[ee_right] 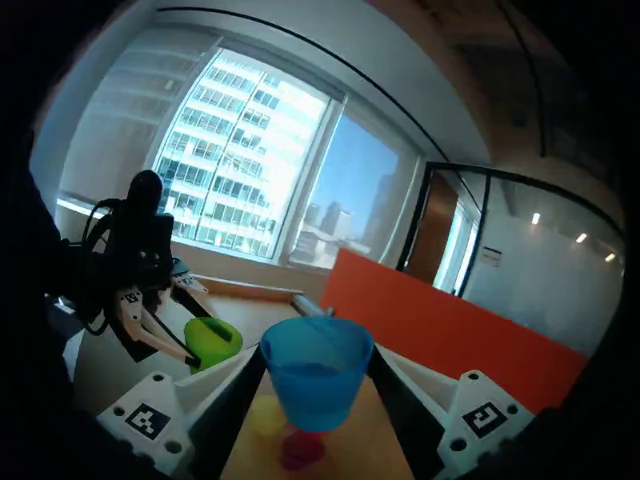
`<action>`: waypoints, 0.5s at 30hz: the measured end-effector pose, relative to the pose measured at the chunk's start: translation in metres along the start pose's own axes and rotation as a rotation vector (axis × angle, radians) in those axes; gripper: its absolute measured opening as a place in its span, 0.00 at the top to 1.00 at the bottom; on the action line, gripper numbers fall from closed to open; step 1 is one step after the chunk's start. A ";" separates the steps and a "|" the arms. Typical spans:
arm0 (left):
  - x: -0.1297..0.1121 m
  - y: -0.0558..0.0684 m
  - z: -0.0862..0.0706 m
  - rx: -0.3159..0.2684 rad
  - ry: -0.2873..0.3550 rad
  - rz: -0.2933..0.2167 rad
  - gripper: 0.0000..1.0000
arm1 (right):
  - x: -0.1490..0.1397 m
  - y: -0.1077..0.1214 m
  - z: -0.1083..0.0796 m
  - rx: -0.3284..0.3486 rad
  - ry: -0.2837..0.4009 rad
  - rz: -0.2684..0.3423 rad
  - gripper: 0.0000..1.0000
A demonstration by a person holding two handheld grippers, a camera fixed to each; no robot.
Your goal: Pour water
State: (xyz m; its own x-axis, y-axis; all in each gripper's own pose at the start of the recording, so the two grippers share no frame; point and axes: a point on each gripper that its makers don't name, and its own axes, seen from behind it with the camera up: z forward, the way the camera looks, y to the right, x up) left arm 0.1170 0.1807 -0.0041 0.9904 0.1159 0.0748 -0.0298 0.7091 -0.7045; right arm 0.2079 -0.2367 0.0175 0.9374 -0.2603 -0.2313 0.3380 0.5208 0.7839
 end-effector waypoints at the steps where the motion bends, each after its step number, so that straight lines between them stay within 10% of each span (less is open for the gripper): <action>1: 0.000 0.000 0.000 0.000 0.000 0.000 0.13 | 0.002 0.001 0.002 0.003 0.001 -0.007 0.09; 15: 0.000 0.000 0.005 -0.005 -0.001 -0.001 0.13 | 0.022 0.007 0.028 0.026 0.019 -0.136 0.09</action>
State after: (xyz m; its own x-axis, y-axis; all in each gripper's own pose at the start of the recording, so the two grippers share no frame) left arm 0.1159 0.1840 -0.0006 0.9904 0.1154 0.0764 -0.0277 0.7057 -0.7079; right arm 0.2288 -0.2617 0.0337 0.8844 -0.3118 -0.3472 0.4604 0.4607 0.7588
